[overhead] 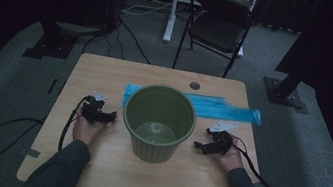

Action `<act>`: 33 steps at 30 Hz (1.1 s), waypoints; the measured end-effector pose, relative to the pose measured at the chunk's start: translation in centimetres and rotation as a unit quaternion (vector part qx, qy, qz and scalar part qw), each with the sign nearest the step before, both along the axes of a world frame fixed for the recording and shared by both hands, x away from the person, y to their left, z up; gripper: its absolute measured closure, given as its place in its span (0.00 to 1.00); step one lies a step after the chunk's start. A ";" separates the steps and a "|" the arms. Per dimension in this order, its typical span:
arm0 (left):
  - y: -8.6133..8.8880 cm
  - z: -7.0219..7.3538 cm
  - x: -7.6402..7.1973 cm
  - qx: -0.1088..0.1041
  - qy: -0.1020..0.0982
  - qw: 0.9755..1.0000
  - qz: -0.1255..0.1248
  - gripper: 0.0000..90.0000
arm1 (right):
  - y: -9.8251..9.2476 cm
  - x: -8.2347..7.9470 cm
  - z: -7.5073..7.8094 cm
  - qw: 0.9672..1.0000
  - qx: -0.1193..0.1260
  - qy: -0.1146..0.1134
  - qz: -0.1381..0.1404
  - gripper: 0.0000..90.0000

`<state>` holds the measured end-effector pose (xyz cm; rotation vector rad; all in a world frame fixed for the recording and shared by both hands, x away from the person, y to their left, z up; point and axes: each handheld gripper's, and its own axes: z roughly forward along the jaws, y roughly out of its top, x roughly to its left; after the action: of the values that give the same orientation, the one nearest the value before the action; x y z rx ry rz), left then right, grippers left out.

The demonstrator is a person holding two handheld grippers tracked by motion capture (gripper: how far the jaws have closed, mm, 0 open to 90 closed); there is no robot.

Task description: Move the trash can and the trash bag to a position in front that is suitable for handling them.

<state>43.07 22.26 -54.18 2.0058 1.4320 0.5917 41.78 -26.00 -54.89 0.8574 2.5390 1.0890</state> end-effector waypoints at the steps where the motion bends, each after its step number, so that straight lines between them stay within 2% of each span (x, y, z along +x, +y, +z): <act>1: 0.0 0.0 0.0 0.000 0.000 1.000 0.000 0.20 | -0.1 -0.1 0.0 1.000 0.001 0.000 -0.002 0.20; 2: -0.1 0.1 -0.1 0.001 0.002 1.000 -0.003 0.20 | -0.1 -0.1 0.0 1.000 0.001 0.000 -0.002 0.20; 3: -0.1 0.1 -0.1 0.001 0.002 1.000 -0.003 0.25 | -0.1 -0.1 0.0 1.000 0.001 0.000 -0.002 0.20; 4: -0.3 0.4 -0.3 0.000 0.002 1.000 -0.025 0.25 | -0.1 -0.1 0.1 1.000 0.001 -0.002 -0.001 0.25; 5: -0.4 0.4 -0.4 0.000 0.004 1.000 -0.030 0.39 | -0.1 -0.4 0.3 1.000 0.002 -0.002 -0.005 0.35; 6: -0.5 0.5 -0.5 0.001 0.007 0.999 -0.037 0.43 | 0.0 -0.4 0.4 1.000 0.000 -0.001 -0.007 0.39; 9: -1.0 0.8 -0.8 0.004 0.016 0.998 -0.052 0.49 | 0.2 -0.5 0.7 1.000 -0.006 0.004 -0.015 0.49; 11: -1.4 1.0 -1.0 -0.004 0.026 0.997 -0.066 0.53 | 0.4 -0.7 0.8 1.000 -0.011 0.008 -0.018 0.56; 13: -1.8 1.1 -1.3 -0.017 0.038 0.995 -0.087 0.54 | 0.6 -0.8 1.1 1.000 -0.017 0.012 -0.016 0.58; 15: -2.4 1.3 -1.6 -0.019 0.046 0.993 -0.110 0.54 | 1.0 -1.0 1.4 1.000 -0.016 0.012 -0.011 0.59; 19: -3.5 2.0 -2.5 -0.005 0.042 0.986 -0.159 0.52 | 1.8 -1.4 2.2 1.000 -0.010 0.010 -0.009 0.63; 21: -3.9 2.3 -2.9 -0.009 0.039 0.984 -0.176 0.51 | 2.1 -1.4 2.5 1.000 -0.005 0.012 -0.008 0.64; 22: -3.9 2.3 -2.9 -0.009 0.039 0.984 -0.176 0.51 | 2.1 -1.4 2.5 1.000 -0.005 0.012 -0.008 0.64; 23: -4.2 2.6 -3.3 -0.006 0.035 0.982 -0.187 0.51 | 2.3 -1.5 2.7 1.000 -0.004 0.010 -0.006 0.65; 26: -4.5 2.9 -3.7 -0.013 0.030 0.979 -0.200 0.53 | 2.9 -1.9 3.3 1.000 0.005 0.008 0.006 0.66; 28: -4.7 3.2 -3.9 -0.015 0.025 0.978 -0.204 0.53 | 3.1 -2.0 3.6 1.000 0.009 0.004 0.011 0.67; 30: -4.8 3.3 -3.9 -0.019 0.024 0.979 -0.203 0.53 | 3.4 -2.1 3.9 1.000 0.017 0.005 0.014 0.68; 33: -4.8 3.4 -4.0 -0.028 0.023 0.977 -0.211 0.54 | 4.0 -2.2 4.4 0.999 0.026 0.004 0.020 0.68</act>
<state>39.04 17.47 -50.81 2.1984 0.9869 0.3172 39.54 -21.96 -50.53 0.8279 2.5547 1.1705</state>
